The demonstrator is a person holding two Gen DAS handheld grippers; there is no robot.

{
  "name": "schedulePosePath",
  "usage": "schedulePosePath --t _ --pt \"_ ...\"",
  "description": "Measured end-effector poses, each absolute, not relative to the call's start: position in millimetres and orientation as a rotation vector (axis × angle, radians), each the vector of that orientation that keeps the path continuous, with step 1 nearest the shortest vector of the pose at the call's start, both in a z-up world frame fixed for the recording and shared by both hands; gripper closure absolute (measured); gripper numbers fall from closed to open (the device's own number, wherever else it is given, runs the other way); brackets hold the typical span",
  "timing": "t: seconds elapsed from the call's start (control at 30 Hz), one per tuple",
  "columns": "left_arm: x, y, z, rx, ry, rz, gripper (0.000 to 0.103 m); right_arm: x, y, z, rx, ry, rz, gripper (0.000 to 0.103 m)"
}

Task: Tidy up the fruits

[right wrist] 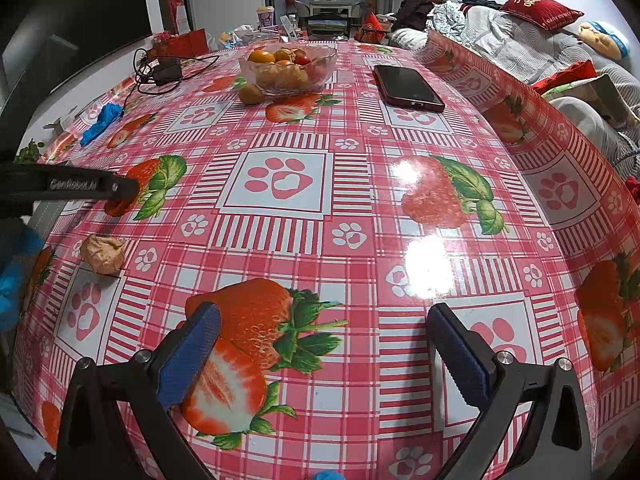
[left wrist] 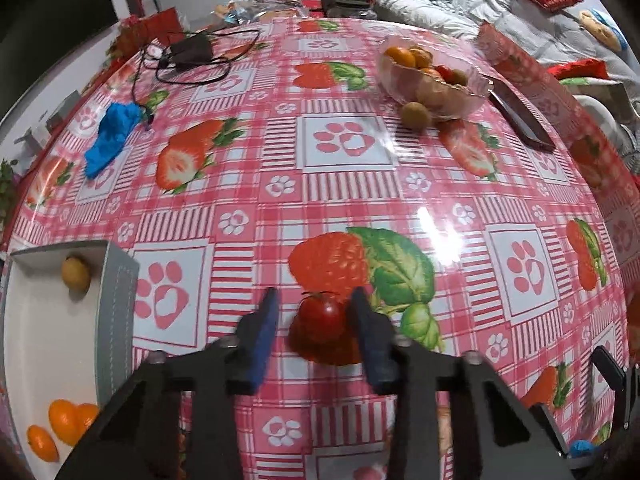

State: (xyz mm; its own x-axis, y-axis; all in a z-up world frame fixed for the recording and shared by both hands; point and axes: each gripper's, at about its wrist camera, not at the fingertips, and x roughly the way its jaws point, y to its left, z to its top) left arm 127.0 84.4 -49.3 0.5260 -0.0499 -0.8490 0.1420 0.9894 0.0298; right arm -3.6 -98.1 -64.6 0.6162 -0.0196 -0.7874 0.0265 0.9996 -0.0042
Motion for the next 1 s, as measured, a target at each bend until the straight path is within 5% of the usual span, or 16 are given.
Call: schedulePosePath --t 0.63,0.7,0.77,0.83,1.0 --pt "18 103 -61 0.167 0.843 -0.032 0.075 -4 -98 -65 0.007 0.906 -0.026 0.000" --pt "20 104 -62 0.161 0.823 -0.030 0.068 -4 -98 -65 0.007 0.905 -0.026 0.000" --pt "24 108 -63 0.142 0.804 -0.029 0.043 -4 -98 -65 0.007 0.905 -0.026 0.000" --pt "27 113 -64 0.106 0.800 -0.024 0.032 -4 -98 -65 0.007 0.905 -0.026 0.000" --pt "31 122 -68 0.037 0.814 -0.039 0.021 -4 -98 -65 0.007 0.905 -0.027 0.000"
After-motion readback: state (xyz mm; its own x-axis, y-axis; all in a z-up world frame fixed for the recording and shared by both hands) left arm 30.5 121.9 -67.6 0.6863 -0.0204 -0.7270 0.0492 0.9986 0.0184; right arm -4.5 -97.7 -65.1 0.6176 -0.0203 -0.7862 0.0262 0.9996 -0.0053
